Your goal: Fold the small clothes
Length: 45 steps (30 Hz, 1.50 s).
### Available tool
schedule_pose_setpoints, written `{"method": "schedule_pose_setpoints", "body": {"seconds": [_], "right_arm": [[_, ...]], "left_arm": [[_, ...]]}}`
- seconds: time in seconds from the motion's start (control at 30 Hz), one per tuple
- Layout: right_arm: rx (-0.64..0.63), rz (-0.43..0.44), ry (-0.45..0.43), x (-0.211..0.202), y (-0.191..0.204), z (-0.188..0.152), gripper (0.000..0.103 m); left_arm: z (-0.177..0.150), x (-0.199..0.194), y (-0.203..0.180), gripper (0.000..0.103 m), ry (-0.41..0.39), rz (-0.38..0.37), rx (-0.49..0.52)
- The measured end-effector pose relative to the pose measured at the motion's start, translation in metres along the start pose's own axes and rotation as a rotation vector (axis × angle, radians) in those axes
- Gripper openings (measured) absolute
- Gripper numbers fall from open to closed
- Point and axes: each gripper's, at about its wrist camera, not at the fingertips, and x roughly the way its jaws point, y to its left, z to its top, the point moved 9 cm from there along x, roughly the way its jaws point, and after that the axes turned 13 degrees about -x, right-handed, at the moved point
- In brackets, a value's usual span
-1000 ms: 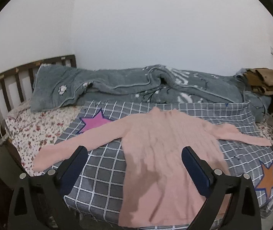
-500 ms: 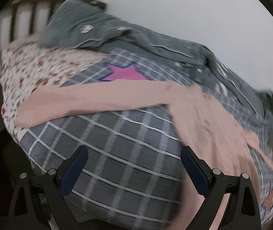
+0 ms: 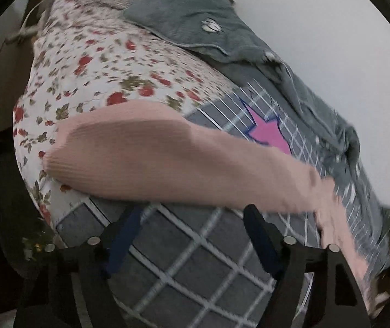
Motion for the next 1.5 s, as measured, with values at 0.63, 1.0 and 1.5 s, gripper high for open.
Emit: {"method": "schedule_pose_setpoints", "body": {"seconds": [0.63, 1.0, 1.5], "right_arm": [[0.054, -0.028, -0.063, 0.0, -0.05, 0.014, 0.089], [-0.032, -0.069, -0.101, 0.005, -0.102, 0.019, 0.089], [0.0, -0.126, -0.059, 0.018, -0.153, -0.014, 0.089]], "left_arm": [[0.052, -0.031, -0.06, 0.01, -0.237, 0.156, 0.09], [-0.053, -0.02, -0.308, 0.01, -0.169, -0.08, 0.468], [-0.341, 0.09, -0.403, 0.016, 0.199, -0.176, 0.933]]}}
